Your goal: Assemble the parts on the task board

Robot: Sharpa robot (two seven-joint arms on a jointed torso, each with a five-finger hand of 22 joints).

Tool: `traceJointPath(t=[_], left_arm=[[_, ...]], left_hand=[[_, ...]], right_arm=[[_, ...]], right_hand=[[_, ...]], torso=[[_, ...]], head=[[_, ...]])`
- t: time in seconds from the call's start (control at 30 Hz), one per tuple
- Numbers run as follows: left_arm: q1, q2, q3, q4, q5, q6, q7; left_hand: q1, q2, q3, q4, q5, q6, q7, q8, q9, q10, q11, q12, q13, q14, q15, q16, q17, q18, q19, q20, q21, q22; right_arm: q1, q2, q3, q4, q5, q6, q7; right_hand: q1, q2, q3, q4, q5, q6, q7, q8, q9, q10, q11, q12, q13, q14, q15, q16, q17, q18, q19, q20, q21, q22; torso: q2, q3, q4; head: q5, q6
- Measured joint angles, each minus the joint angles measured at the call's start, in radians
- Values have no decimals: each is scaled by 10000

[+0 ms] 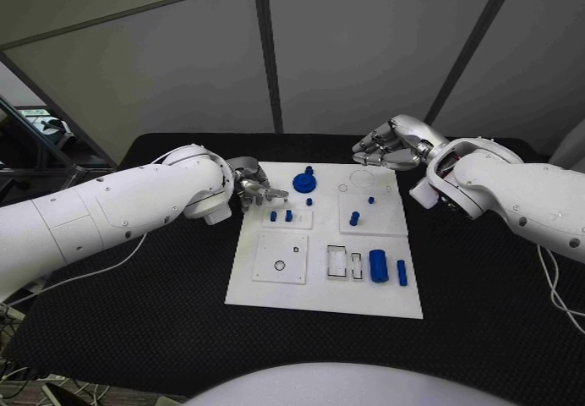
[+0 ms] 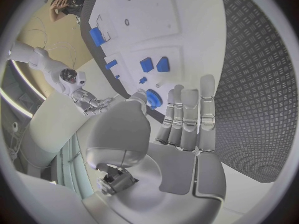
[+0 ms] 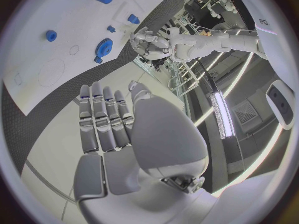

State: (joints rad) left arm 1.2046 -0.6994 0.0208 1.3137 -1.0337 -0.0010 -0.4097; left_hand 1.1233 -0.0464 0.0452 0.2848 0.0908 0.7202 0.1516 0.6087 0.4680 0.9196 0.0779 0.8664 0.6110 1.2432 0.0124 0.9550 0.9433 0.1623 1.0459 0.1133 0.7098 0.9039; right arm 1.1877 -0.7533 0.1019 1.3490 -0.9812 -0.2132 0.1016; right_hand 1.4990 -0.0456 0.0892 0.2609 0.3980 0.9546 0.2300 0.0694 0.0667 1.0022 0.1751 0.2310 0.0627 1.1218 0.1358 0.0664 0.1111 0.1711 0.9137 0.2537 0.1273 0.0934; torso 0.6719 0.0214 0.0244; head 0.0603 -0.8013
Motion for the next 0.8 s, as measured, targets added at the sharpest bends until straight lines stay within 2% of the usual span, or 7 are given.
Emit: traceJointPath(t=[0.07, 0.13, 0.3, 0.37, 0.5, 0.67, 0.8], left_arm=[[0, 1, 0, -1, 101, -327, 455], [0, 18, 0, 0, 81, -625, 938], [-6, 231, -6, 18, -583, -1494, 2385], [-28, 345, -49, -5, -1002, -1801, 2878], [-94, 577, -209, -94, -1855, -2187, 3530], [-159, 819, -296, -207, -2822, -2352, 3946], [-196, 1045, -349, -370, -3481, -2310, 4067]], left_hand=[[719, 91, 12, -265, 0, -154, 110, 0, -131, -426, 120, -121, -160, -731, 111, -936, -893, 0, -240, 122, -390, -248], [1577, 120, 127, -638, 0, -290, 183, -46, -310, -880, 219, -420, -456, -1199, 212, -1491, -1397, 0, -441, 227, -793, -522], [3102, 14, 569, -1332, 0, -300, 271, -446, -1007, -1231, 329, -1419, -1553, -1383, 286, -2019, -2098, 9, -394, 336, -1388, -1051], [3361, -175, 726, -1489, 1, -375, 196, -709, -1333, -1241, 319, -1693, -1935, -1111, 234, -1882, -2179, 390, -130, 287, -1422, -1094], [3512, -326, 829, -1648, 1, -278, 177, -856, -1644, -1242, 318, -1821, -2264, -994, 251, -1493, -2143, 382, 33, 261, -1266, -1040], [3618, -432, 974, -1793, 2, 104, 130, -1149, -2116, -1242, 317, -1935, -2664, -918, 218, -799, -1943, 377, 138, 225, -1001, -811], [3623, -452, 1174, -1851, 2, 473, 72, -1510, -2560, -1242, 317, -2188, -3113, -288, 189, 392, -1236, 373, 429, 177, -613, -500]], right_arm=[[0, 0, 0, -2, 0, 0, -1], [0, 0, 0, -3, 1, 0, -1], [0, 0, 0, -6, 1, 0, -2], [0, 3, 0, -7, 1, 0, -2], [0, 9, 0, -10, 1, -1, -2], [0, 18, 0, -12, 1, -1, -2], [0, 28, 0, -12, 1, -1, -2]], right_hand=[[0, 0, 0, 0, 0, 0, 0, 0, 0, 0, 0, 0, 0, 0, 0, 0, 0, 0, 0, 0, 0, 0], [0, 0, 0, 0, 0, 0, 0, 0, 0, 0, 0, 0, 0, 0, 0, 0, 0, 0, 0, 0, 0, 0], [0, 0, 0, 0, 0, 0, 0, 0, 0, 0, 0, 0, 0, 0, 0, 0, 0, 0, 0, 0, 0, -2], [0, 0, 0, 0, 0, 0, 0, 0, 0, -2, -2, 0, 0, 0, 0, 0, -5, 0, 0, 0, -29, -17], [0, 0, 0, 0, 0, 0, 0, 0, 0, -38, -38, 0, 0, 0, 0, 0, -13, 1, 0, 0, -46, -19], [0, 0, -1, 0, 0, 0, 0, 0, 0, -37, -37, 0, 0, 0, 0, 0, -13, 1, 0, 0, -46, -19], [0, 0, -1, -1, -1, 0, 0, 0, 0, -37, -37, 0, 0, 0, 0, 0, -12, 0, 0, 0, -46, -19]], torso=[[1, 0, 0], [4, 2, 0], [16, 1, 0], [21, 0, -5], [22, -2, -10], [32, -7, -17], [35, -12, -18]], head=[[-6, 15], [-14, 30], [-56, 70], [-78, 83], [-108, 111], [-150, 143], [-166, 173]])
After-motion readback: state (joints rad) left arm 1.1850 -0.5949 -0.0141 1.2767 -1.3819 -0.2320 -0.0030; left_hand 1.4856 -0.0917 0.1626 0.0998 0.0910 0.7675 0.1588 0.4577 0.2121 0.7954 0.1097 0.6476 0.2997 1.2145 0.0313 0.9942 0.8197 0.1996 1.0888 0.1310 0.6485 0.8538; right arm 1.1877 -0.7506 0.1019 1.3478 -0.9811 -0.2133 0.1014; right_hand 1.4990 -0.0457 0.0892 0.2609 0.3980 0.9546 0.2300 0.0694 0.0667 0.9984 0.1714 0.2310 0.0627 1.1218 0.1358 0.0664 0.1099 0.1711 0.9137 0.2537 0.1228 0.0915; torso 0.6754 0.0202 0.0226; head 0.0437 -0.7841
